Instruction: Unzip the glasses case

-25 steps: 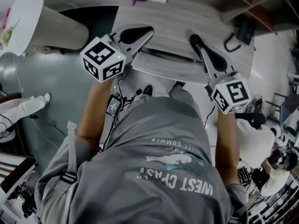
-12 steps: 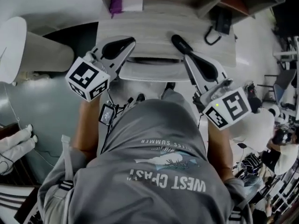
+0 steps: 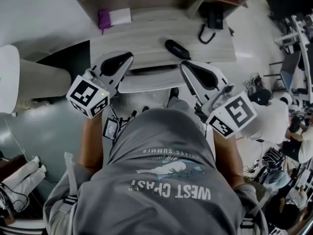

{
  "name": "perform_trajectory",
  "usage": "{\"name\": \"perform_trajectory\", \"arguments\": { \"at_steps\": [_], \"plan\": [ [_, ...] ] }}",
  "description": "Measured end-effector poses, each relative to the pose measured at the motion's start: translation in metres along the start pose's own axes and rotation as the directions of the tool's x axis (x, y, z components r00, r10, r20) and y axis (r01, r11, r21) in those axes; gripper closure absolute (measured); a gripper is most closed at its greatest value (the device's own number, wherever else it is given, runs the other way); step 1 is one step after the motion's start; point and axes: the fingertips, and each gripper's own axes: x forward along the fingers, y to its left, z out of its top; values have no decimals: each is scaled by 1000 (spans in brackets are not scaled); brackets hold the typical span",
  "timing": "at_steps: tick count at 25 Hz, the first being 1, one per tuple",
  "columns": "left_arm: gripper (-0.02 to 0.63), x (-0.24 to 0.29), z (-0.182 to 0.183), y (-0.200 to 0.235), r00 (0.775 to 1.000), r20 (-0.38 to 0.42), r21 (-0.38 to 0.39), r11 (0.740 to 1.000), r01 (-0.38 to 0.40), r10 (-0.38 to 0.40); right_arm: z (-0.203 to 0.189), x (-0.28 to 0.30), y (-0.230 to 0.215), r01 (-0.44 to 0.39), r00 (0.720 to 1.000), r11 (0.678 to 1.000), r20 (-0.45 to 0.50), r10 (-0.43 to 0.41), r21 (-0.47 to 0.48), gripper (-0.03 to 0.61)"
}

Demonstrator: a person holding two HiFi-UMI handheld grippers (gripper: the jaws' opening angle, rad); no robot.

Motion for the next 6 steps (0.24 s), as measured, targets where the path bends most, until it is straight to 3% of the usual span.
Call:
{"name": "perform_trajectory", "arguments": {
  "at_steps": [6],
  "plan": [
    [601,-1,-4,-5,1000,-2,-1,1000,18,-18,-6,-4,2,17,1000,1000,-6,-16,10,572]
  ]
}}
